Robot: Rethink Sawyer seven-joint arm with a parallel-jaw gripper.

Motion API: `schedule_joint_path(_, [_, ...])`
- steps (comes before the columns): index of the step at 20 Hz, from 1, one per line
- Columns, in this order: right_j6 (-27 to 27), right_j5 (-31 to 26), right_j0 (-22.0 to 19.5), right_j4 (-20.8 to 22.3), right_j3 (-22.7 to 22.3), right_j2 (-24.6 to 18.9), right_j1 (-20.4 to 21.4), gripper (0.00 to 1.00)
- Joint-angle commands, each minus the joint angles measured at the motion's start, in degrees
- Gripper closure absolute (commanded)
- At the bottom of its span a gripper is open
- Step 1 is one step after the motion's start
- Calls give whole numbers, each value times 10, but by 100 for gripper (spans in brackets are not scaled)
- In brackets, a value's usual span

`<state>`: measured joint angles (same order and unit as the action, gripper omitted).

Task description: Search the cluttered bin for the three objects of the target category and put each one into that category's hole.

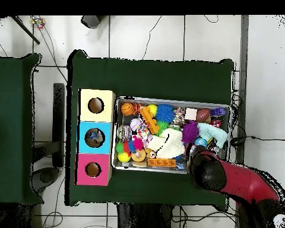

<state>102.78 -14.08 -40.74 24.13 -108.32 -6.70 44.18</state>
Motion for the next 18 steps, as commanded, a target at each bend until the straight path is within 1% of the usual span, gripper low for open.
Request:
schedule_joint_path(1, [-21, 82, -33, 105, -136, -60, 16, 0])
schedule_joint_path(5, [6, 124, -27, 148, -155, -29, 6, 0])
schedule_joint_path(8, [23, 136, -28, 164, -150, 3, 4, 0])
schedule_joint_path(9, [27, 137, -30, 167, -150, 10, 13, 0])
schedule_joint_path(11, [20, 121, -49, 172, -153, 7, 34, 0])
schedule_joint_path(12, [14, 114, -65, 175, -156, -1, 40, 0])
schedule_joint_path(15, [13, 110, -89, 182, -159, -10, 41, 0])
schedule_joint_path(18, [10, 107, -108, 185, -158, -28, 30, 0])
